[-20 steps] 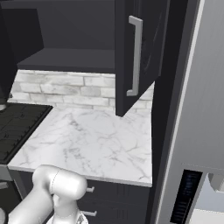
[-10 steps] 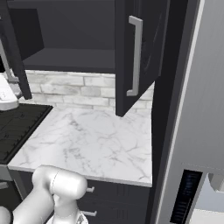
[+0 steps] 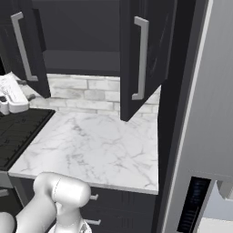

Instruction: Close all open cabinet doors.

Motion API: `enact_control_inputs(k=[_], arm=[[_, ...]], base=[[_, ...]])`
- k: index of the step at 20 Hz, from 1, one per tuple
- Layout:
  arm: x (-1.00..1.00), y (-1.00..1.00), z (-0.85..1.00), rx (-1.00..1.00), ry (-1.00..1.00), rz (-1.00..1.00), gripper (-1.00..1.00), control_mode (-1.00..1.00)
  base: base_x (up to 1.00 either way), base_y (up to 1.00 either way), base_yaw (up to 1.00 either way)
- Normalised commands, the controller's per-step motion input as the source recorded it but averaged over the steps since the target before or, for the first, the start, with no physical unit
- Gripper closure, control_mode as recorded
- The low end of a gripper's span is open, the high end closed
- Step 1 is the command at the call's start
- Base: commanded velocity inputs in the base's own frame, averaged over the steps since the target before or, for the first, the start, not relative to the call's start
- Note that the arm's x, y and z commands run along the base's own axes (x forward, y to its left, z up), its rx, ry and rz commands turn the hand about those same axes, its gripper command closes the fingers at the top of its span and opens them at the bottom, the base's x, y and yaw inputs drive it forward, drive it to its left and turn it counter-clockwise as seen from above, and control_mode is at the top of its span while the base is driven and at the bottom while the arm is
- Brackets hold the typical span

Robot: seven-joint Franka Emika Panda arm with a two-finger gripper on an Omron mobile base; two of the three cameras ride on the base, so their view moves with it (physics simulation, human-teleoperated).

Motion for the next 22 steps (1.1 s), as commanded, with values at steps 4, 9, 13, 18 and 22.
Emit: enact_control_inputs(k=[4, 9, 13, 18, 22], arm=[[0.21, -0.38, 0.06, 0.09, 0.0, 0.0, -1.0, -1.0], [0.13, -0.5, 0.12, 0.05, 0.0, 0.0, -1.0, -1.0], [0.0, -0.45, 0.21, 0.0, 0.04, 0.0, -1.0, -1.0], [-0.04, -0.63, 0.28, 0.0, 0.01, 0.0, -1.0, -1.0], [-0.1, -0.62, 0.3, 0.0, 0.02, 0.0, -1.0, -1.0]], base=[[0.0, 0.0, 0.0], [0.0, 0.0, 0.0], [0.0, 0.0, 0.0], [0.0, 0.0, 0.0], [0.0, 0.0, 0.0]])
